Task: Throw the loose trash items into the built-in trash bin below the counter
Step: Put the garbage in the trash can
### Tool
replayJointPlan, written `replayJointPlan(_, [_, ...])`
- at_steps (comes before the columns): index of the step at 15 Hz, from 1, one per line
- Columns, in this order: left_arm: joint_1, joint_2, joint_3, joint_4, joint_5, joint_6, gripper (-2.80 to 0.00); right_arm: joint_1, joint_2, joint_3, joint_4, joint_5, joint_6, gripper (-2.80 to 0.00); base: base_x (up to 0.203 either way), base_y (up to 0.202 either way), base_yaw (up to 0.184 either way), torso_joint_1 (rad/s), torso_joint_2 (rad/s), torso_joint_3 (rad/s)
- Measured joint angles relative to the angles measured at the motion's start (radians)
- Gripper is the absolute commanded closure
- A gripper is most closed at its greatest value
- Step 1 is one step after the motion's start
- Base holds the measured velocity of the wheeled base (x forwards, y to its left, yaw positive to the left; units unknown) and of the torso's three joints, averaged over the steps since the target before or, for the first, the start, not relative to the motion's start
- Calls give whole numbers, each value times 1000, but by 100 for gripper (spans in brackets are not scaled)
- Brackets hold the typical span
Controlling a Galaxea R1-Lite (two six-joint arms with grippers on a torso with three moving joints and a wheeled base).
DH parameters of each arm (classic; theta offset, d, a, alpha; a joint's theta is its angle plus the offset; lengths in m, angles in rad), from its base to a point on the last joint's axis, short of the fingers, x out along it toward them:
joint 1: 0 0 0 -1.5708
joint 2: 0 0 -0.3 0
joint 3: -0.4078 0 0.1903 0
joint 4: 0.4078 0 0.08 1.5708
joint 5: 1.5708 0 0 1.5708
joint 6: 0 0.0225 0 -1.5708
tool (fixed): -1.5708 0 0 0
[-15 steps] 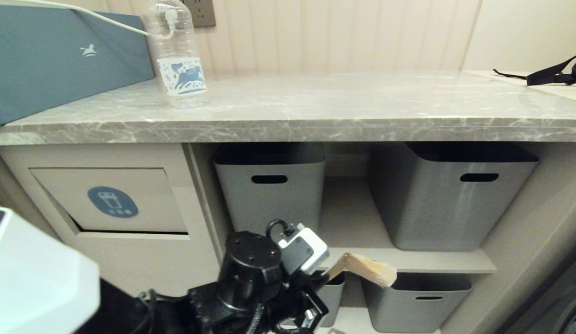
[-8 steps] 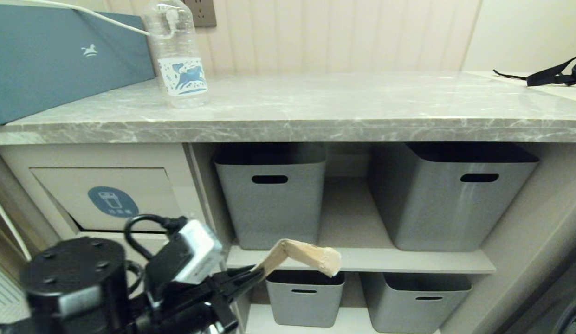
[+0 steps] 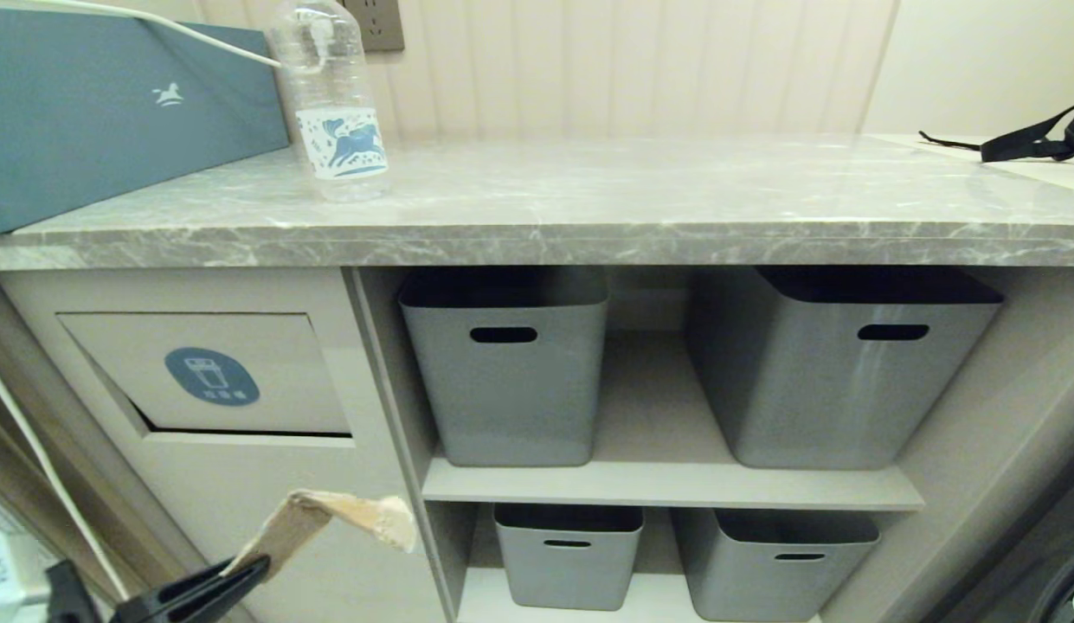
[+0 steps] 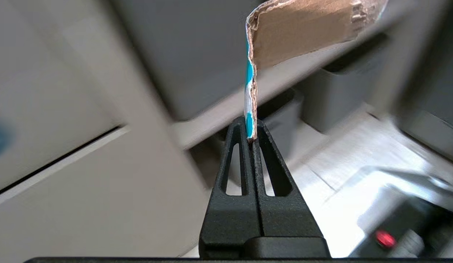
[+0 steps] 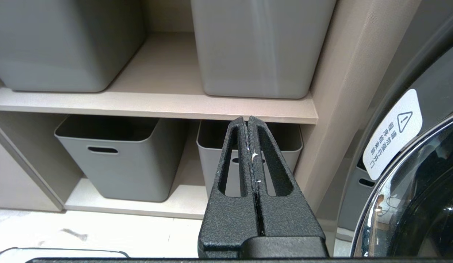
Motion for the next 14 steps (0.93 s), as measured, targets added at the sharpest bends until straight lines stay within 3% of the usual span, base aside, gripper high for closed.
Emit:
replayJointPlan(3, [209,-71,50,3,-31,-4,0,0,0,0,0,0,0,0,0,0,0,0,0,0])
replayJointPlan(8, [427,-77,69,4,50,-39,0,0,0,0,0,0,0,0,0,0,0,0,0,0])
replayJointPlan(11, [505,-11,61,2,53,-47,0,0,0,0,0,0,0,0,0,0,0,0,0,0])
replayJointPlan(14, [539,67,13,-2,53,-66,0,0,0,0,0,0,0,0,0,0,0,0,0,0])
